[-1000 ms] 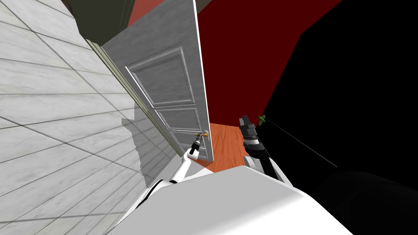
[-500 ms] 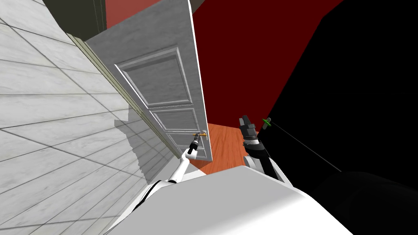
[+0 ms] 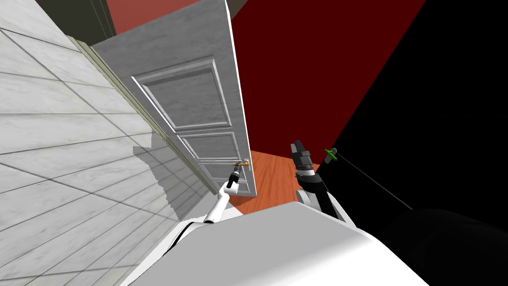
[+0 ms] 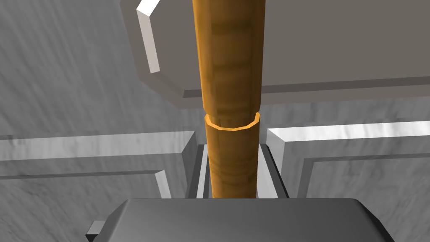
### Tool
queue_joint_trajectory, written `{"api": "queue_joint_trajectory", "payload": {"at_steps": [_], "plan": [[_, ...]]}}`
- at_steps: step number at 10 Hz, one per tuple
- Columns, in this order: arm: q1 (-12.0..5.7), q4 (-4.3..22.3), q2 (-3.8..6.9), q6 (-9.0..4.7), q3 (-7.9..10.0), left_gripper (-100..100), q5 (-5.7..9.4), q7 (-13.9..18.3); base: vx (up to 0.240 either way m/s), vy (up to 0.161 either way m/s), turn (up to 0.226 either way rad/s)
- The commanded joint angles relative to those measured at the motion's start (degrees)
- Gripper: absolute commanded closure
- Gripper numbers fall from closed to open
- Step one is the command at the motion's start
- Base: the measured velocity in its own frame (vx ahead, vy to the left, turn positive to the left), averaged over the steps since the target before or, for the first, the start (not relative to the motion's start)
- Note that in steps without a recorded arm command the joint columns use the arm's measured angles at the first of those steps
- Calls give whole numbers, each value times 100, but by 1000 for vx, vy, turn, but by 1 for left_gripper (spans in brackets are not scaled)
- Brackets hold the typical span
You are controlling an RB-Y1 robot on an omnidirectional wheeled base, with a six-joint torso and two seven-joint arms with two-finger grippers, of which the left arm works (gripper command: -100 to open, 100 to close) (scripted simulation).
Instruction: Push the door open
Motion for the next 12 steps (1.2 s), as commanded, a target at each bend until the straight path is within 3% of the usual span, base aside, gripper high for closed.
{"api": "queue_joint_trajectory", "payload": {"at_steps": [1,7,8,12], "plan": [[-123,93,83,-18,178,100,55,-17,135,-177,59],[-130,132,-15,0,512,100,141,-161,125,-160,78],[-118,119,24,15,499,100,138,-143,40,-56,46],[-108,124,139,12,715,100,196,-205,156,-79,45]]}}
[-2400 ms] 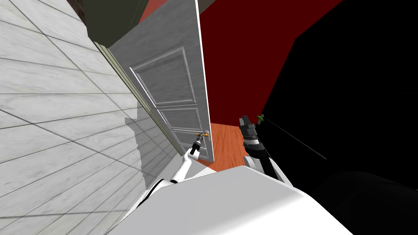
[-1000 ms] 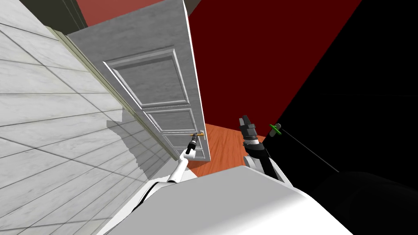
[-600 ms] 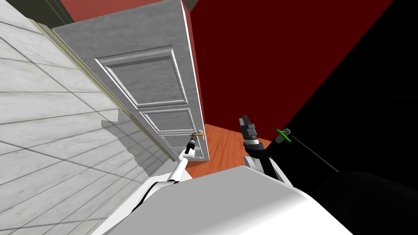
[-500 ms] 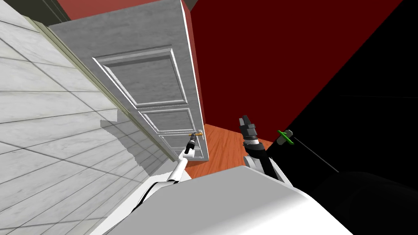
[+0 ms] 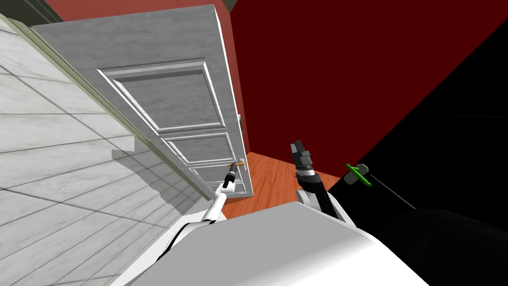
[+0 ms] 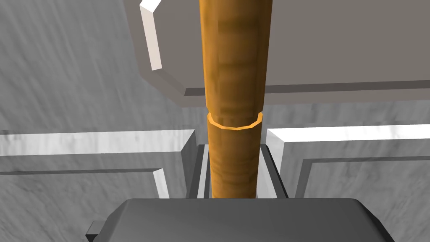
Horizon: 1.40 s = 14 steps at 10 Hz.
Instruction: Push the door open
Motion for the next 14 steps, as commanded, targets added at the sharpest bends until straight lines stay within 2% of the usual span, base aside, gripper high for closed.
{"api": "queue_joint_trajectory", "payload": {"at_steps": [1,7,8,9,14], "plan": [[-17,-58,48,-6,124,100,22,-60,159,-131,44],[16,-31,191,-12,536,100,130,-191,198,-126,70],[16,-31,191,-12,536,100,130,-191,124,-73,54],[25,-24,224,-13,651,100,161,-227,121,-90,37],[52,-2,312,-18,989,100,249,-334,167,-148,93]]}}
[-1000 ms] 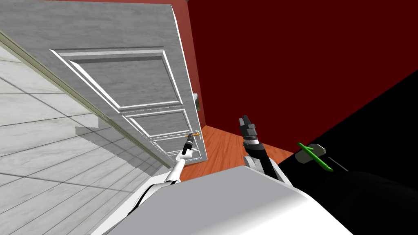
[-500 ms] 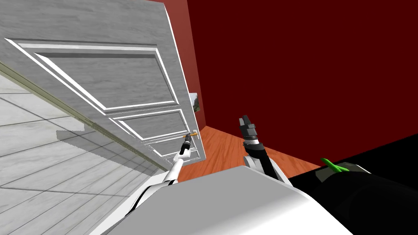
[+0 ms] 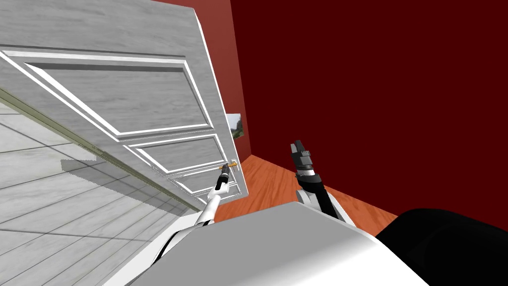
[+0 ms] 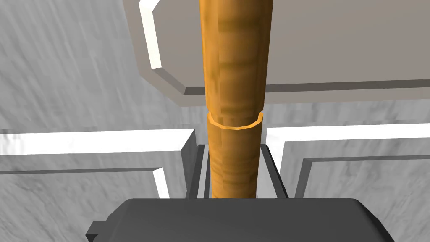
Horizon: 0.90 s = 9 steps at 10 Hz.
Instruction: Push the door open
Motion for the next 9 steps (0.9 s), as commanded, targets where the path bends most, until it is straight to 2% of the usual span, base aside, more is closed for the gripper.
{"api": "queue_joint_trajectory", "payload": {"at_steps": [1,9], "plan": [[-78,104,105,-86,143,100,45,-21,197,-142,76],[-47,129,192,-91,532,100,148,-144,155,-111,63]]}}
